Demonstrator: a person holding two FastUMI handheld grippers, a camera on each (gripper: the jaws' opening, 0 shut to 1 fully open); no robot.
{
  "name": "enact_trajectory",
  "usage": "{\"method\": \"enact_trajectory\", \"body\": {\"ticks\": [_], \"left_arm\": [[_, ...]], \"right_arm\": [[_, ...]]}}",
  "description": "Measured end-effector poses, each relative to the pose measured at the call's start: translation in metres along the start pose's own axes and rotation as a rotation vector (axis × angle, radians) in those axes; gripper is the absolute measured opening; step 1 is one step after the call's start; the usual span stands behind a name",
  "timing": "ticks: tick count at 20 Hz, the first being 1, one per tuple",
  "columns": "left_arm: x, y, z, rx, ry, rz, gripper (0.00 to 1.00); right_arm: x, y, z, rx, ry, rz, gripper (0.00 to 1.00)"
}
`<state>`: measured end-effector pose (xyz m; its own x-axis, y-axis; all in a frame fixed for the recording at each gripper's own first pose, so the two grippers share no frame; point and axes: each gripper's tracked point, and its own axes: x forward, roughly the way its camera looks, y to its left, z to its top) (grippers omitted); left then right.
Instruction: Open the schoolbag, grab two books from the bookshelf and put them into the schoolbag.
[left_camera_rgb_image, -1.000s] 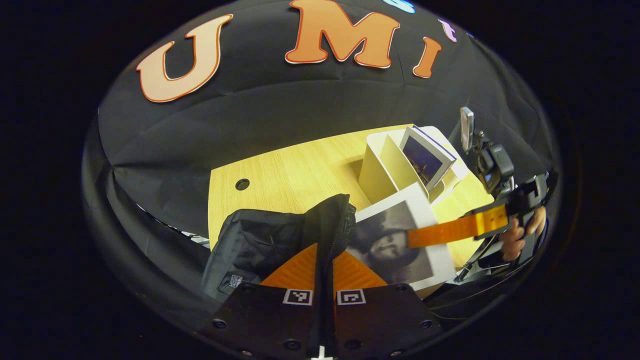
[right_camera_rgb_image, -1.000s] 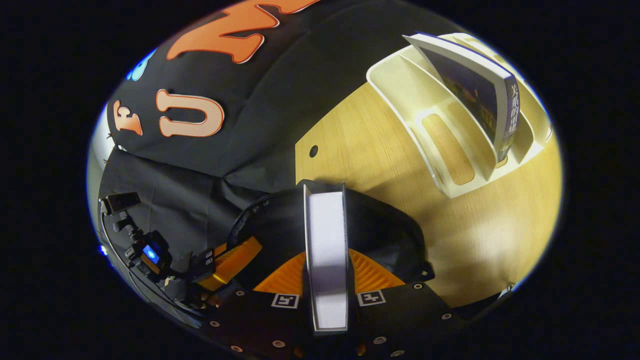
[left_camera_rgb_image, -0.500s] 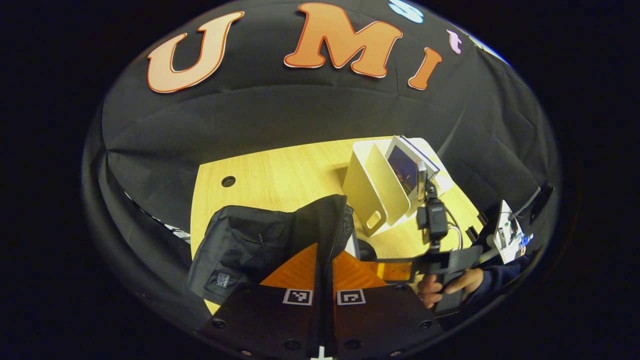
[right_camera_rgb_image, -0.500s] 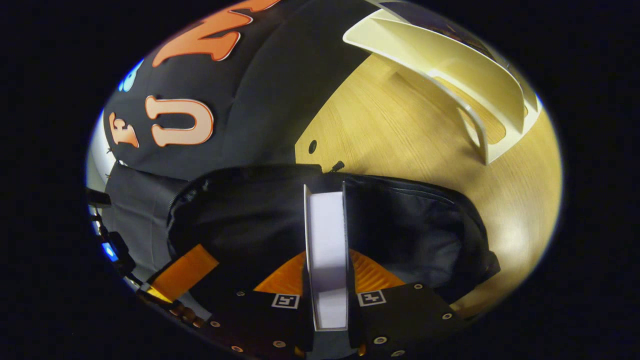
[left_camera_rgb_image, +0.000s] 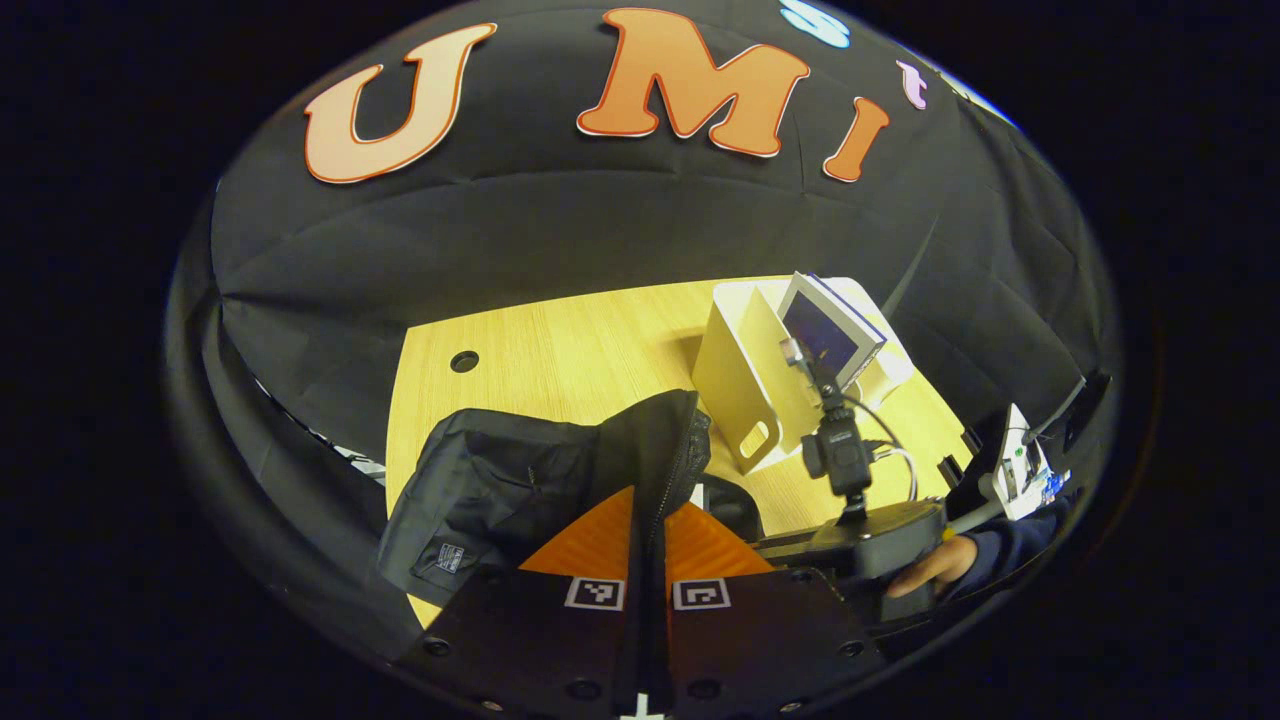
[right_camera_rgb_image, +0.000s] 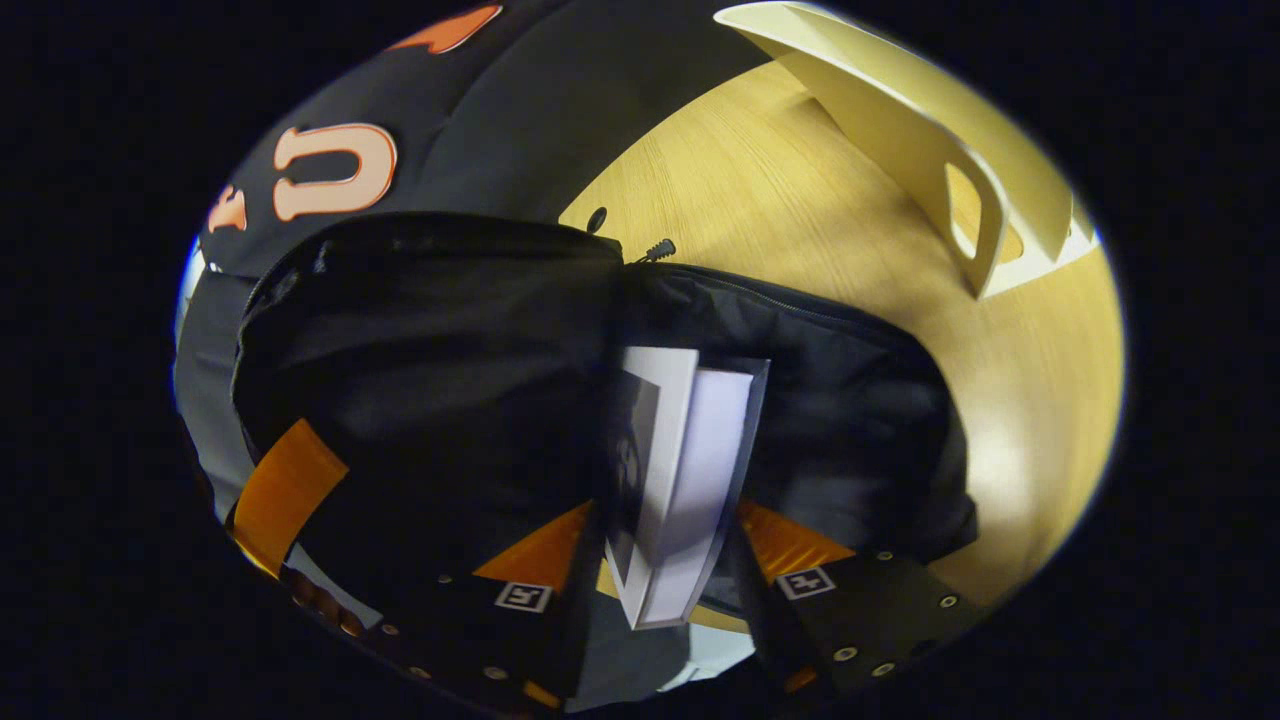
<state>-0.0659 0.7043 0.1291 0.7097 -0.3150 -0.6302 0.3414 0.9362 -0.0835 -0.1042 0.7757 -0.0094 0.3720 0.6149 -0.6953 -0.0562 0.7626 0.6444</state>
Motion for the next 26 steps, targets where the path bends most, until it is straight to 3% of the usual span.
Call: {"method": "enact_trajectory", "body": {"ticks": [1, 3, 10, 19, 26], "left_arm": [[0.001, -0.001, -0.001, -0.003, -0.002, 0.004, 0.04], [0.002, -0.003, -0.001, -0.014, -0.001, 0.008, 0.04], [0.009, -0.009, -0.008, -0.024, 0.015, 0.041, 0.04], [0.020, -0.024, -0.017, -0.055, 0.040, 0.096, 0.04], [0.022, -0.031, -0.022, -0.110, 0.065, 0.173, 0.04]], "right_arm": [[-0.011, -0.008, 0.000, -0.029, 0.017, -0.027, 0.78], [-0.033, -0.019, 0.008, -0.088, 0.019, -0.062, 0.87], [-0.138, -0.061, 0.064, -0.291, -0.021, -0.225, 0.97], [-0.244, -0.106, 0.150, -0.411, -0.008, -0.421, 0.98], [-0.233, -0.132, 0.229, -0.448, 0.047, -0.490, 0.98]]}}
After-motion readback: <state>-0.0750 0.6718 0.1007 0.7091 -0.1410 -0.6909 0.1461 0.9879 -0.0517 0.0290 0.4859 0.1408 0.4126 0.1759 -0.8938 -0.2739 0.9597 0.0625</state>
